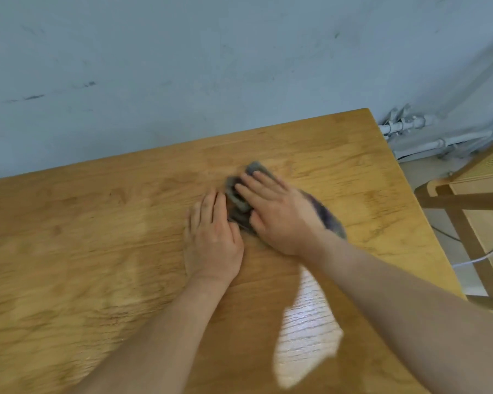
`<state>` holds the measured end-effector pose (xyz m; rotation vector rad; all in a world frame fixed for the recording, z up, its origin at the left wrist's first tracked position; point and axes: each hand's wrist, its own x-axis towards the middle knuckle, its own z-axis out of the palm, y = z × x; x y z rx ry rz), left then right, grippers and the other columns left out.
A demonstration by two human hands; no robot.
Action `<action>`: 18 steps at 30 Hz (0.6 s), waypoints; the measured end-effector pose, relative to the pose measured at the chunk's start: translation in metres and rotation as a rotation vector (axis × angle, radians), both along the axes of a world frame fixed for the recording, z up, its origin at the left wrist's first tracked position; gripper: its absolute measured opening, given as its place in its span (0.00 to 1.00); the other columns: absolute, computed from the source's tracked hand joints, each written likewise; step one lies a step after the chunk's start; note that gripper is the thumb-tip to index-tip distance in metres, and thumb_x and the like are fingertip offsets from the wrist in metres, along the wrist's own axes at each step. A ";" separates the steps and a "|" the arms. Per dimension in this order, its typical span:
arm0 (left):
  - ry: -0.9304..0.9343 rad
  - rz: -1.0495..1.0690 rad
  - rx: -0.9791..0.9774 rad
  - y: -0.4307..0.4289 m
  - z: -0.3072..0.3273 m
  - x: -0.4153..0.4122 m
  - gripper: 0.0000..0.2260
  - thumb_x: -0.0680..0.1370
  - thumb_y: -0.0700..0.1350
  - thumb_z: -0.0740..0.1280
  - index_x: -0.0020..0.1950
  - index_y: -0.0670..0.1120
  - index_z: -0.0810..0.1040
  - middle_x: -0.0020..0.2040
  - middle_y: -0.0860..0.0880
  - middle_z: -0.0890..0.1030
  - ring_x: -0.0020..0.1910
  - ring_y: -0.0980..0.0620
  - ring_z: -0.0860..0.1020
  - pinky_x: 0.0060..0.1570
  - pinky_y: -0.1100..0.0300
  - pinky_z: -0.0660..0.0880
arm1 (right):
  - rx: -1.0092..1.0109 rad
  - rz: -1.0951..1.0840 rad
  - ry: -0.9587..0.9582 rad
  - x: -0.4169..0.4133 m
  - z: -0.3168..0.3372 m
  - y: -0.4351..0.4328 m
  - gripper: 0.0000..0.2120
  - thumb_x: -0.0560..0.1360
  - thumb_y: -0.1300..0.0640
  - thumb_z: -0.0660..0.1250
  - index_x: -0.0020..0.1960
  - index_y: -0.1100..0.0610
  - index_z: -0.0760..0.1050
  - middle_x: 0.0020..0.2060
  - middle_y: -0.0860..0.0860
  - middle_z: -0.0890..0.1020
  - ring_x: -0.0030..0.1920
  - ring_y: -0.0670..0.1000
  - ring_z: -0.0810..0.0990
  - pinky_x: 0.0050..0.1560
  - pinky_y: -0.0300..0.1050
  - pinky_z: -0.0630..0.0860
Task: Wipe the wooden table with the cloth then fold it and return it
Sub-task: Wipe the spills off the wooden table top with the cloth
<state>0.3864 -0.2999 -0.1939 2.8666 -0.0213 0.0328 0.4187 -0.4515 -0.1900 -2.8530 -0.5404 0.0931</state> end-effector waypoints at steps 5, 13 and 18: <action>0.063 -0.015 0.034 -0.001 0.000 0.001 0.24 0.80 0.48 0.52 0.76 0.45 0.60 0.77 0.48 0.60 0.75 0.48 0.56 0.75 0.50 0.50 | -0.037 -0.627 0.025 0.010 -0.002 -0.082 0.31 0.76 0.49 0.45 0.77 0.58 0.60 0.77 0.55 0.60 0.77 0.55 0.56 0.76 0.55 0.51; 0.033 0.003 0.029 -0.002 -0.001 0.003 0.25 0.77 0.49 0.50 0.73 0.44 0.64 0.74 0.46 0.66 0.73 0.47 0.61 0.73 0.47 0.56 | 0.023 -0.179 0.081 0.040 -0.002 0.049 0.26 0.80 0.49 0.49 0.78 0.50 0.56 0.78 0.46 0.55 0.78 0.49 0.49 0.77 0.55 0.46; 0.040 -0.034 0.072 0.000 -0.001 0.002 0.26 0.77 0.49 0.50 0.75 0.45 0.62 0.75 0.46 0.63 0.74 0.46 0.59 0.73 0.47 0.53 | 0.078 -0.263 -0.044 0.027 -0.004 -0.023 0.29 0.75 0.50 0.48 0.74 0.54 0.67 0.75 0.51 0.66 0.76 0.52 0.61 0.74 0.56 0.57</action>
